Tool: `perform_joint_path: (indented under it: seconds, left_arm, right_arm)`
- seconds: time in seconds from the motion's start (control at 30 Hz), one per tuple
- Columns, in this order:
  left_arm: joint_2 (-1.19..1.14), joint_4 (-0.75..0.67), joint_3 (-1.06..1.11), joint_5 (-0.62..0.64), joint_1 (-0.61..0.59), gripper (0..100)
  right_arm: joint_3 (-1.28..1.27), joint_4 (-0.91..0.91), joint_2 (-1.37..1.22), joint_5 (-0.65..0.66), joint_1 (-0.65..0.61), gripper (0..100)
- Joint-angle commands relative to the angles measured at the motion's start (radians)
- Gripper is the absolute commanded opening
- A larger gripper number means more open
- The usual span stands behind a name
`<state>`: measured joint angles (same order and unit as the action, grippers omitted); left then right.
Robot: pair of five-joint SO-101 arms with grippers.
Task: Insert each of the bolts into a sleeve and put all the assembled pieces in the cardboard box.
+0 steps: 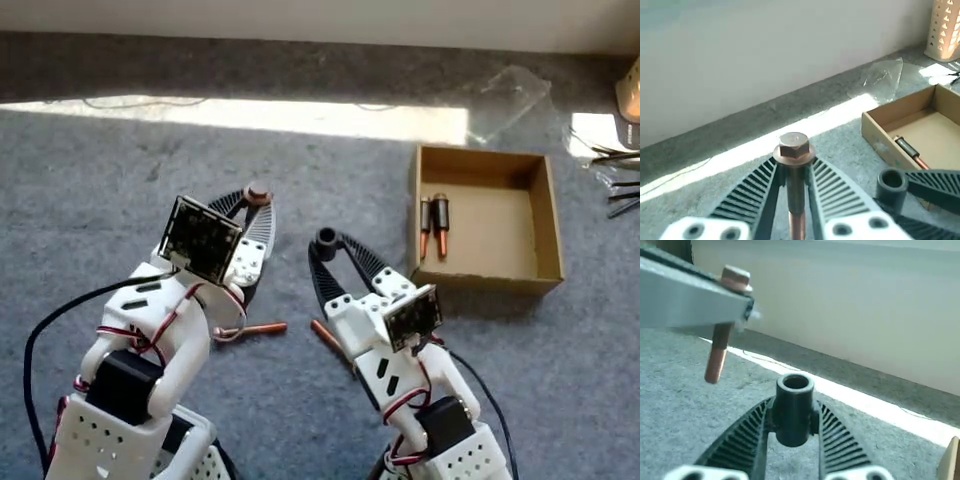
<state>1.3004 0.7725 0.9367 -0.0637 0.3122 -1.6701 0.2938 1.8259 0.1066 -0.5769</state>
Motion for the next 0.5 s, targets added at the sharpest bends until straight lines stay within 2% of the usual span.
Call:
perform_joint_path:
  seconds: [0.0,0.3,0.47]
  left_arm:
    - [0.025,-0.117,-0.010,-0.008,-0.015,0]
    - [0.018,-0.319,-0.010,-0.008,-0.012,0]
    - [0.018,-0.368,-0.007,-0.002,-0.007,0]
  right_arm:
    - [-0.140,0.010,0.008,0.008,-0.008,0.5]
    - [-0.140,0.045,0.008,0.006,-0.013,0.5]
    - [-0.139,0.079,0.008,0.012,-0.085,0.5]
